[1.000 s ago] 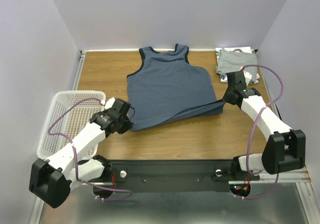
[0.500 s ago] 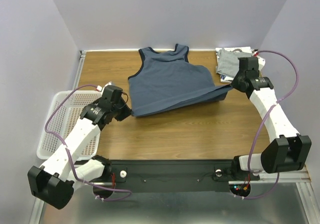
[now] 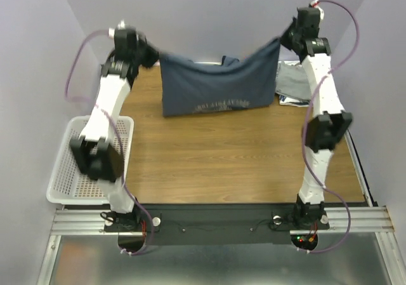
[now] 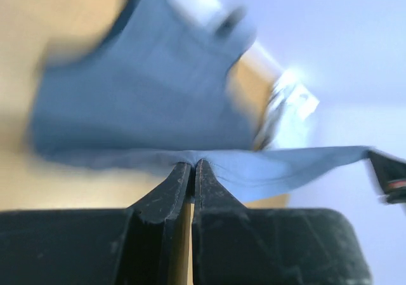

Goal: Fold and stack the tank tops
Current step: Flatten the tank top out

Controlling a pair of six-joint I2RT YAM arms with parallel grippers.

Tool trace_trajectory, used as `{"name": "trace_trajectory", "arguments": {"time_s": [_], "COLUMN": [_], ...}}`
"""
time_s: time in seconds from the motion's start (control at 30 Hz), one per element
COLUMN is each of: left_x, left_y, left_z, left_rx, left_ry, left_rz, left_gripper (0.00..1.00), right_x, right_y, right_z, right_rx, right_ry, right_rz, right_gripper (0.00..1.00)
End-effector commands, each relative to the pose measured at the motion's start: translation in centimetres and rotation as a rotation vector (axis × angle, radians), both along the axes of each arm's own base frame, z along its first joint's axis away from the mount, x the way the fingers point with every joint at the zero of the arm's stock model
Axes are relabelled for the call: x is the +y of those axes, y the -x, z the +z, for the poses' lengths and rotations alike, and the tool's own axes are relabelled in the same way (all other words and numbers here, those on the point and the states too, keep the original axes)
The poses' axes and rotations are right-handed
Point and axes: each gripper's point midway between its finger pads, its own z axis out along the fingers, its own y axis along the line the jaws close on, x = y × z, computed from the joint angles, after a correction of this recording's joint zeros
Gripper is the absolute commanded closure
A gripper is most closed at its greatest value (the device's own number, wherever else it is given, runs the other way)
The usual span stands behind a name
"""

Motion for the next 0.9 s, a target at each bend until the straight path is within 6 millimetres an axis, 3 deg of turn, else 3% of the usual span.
{"name": "trace_trajectory", "arguments": {"time_s": [0.0,0.03,0.07,0.1,0.13,0.17,0.2,0.23,0.33,0.4,0.47,0.5,0.57,0.6,0.63,0.67,0.7,0.8,0.83,0.87], "left_x": [-0.8,-1.2,-1.0,-1.7,-1.7,-1.3,-1.0,-0.1,3.0,4.0,5.5,5.5,5.7,5.4,5.1,4.9,4.6,3.7,3.5,3.0], "left_y": [-12.5,-16.3,-17.1,-15.3,-15.4,-12.8,-13.5,-7.9,-4.9,-2.2,-2.3,-2.5,-3.1,-4.5,-3.7,-3.9,-5.8,-4.9,-5.7,-4.8], "left_z": [14.5,10.9,13.8,20.0,20.6,25.6,24.0,31.4,34.5,37.4,37.6,37.0,35.8,33.2,33.2,32.0,27.2,23.1,17.6,13.6], "left_rx": [-0.444,-0.381,-0.468,-0.621,-0.652,-0.803,-0.775,-1.004,-1.125,-1.201,-1.203,-1.189,-1.152,-1.089,-1.098,-1.076,-0.966,-0.888,-0.770,-0.691], "left_ry": [0.022,0.024,0.042,0.118,0.149,0.167,0.166,0.118,0.021,-0.011,-0.001,0.003,0.023,0.030,0.033,0.046,0.079,0.094,0.116,0.132], "left_rz": [-0.094,-0.098,-0.095,-0.147,-0.171,-0.209,-0.203,-0.198,-0.097,-0.098,-0.091,-0.118,-0.133,-0.158,-0.170,-0.182,-0.192,-0.204,-0.198,-0.194], "left_gripper": [1.00,1.00,1.00,1.00,1.00,1.00,1.00,1.00,1.00,1.00,1.00,1.00,1.00,1.00,1.00,1.00,1.00,1.00,1.00,1.00], "right_x": [1.7,1.3,1.4,1.4,2.1,2.3,2.2,2.0,0.6,-0.1,-0.4,-0.2,0.1,0.3,0.4,0.4,0.6,1.6,1.7,2.0], "right_y": [-7.0,-8.0,-7.8,-8.7,-8.3,-7.0,-4.3,-2.7,1.9,3.4,3.9,2.9,3.1,1.7,2.4,1.9,0.9,1.1,0.5,1.3], "right_z": [10.0,12.0,14.4,12.1,13.5,18.8,22.9,25.7,32.1,34.0,34.3,32.5,31.7,28.6,28.4,26.6,23.3,18.8,14.5,13.6], "right_rx": [-0.368,-0.467,-0.540,-0.508,-0.560,-0.740,-0.832,-0.919,-1.073,-1.141,-1.147,-1.101,-1.077,-1.006,-0.999,-0.959,-0.887,-0.785,-0.695,-0.668], "right_ry": [-0.154,-0.181,-0.201,-0.227,-0.246,-0.243,-0.232,-0.213,-0.133,-0.091,-0.082,-0.090,-0.099,-0.108,-0.113,-0.119,-0.127,-0.139,-0.146,-0.145], "right_rz": [0.092,0.092,0.101,0.090,0.127,0.165,0.173,0.176,0.127,0.101,0.091,0.104,0.121,0.126,0.129,0.132,0.133,0.182,0.183,0.199], "right_gripper": [0.99,1.00,1.00,1.00,1.00,1.00,1.00,1.00,0.99,1.00,1.00,1.00,1.00,1.00,1.00,1.00,1.00,1.00,1.00,1.00]}}
